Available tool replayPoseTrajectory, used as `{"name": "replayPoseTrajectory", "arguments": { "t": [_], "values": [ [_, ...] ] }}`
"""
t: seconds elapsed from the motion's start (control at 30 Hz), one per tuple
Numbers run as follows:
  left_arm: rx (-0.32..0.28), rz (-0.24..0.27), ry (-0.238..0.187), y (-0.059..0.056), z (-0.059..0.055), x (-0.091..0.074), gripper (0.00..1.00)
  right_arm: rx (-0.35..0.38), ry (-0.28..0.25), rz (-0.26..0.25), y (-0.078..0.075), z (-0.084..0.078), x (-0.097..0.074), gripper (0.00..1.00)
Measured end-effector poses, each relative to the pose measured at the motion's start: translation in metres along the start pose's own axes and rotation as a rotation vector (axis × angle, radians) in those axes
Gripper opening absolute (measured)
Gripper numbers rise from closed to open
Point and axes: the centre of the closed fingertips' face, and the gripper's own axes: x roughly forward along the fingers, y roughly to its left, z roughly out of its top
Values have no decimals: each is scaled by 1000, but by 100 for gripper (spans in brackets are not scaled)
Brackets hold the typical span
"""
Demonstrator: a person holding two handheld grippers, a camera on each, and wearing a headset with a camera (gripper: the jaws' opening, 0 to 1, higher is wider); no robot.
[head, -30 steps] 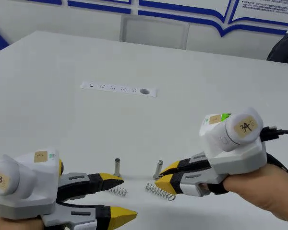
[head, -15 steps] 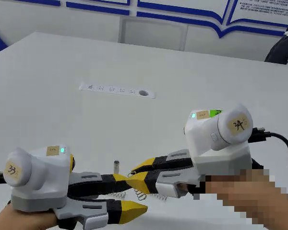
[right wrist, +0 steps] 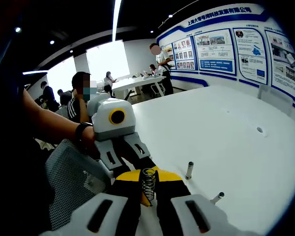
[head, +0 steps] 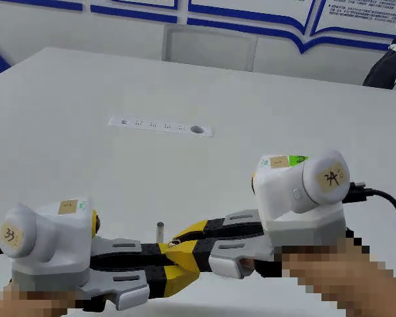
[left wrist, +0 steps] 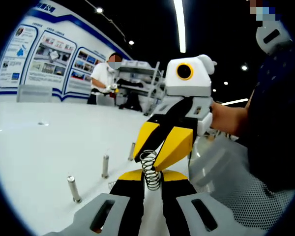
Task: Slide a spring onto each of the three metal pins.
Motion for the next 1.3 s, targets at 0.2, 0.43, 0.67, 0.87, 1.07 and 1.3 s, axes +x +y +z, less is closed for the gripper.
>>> {"name": "replayPoseTrajectory", "arguments": {
  "t": [0.2, 0.43, 0.67, 0.87, 1.07, 1.3],
  "values": [
    [16, 10, -4, 2, 1, -2, 12, -6, 0, -14, -4, -1, -9, 11],
    [48, 13, 7, 1, -1, 1, 12, -26, 16, -22, -3, -4, -11, 11],
    [66, 29, 14, 2, -1, 0, 15, -61, 9, -36, -5, 1, -13, 11],
    [68, 45, 3, 6, 1, -3, 20, -91, 12, -79, -15, 2, -22, 11],
    [74, 75, 0, 11, 1, -9, 25, -112, 31, -141, -30, -4, -39, 11],
    [90, 111, 5, 17, 0, -19, 33, -94, 27, -219, -51, -10, -65, 11]
  ]
}}
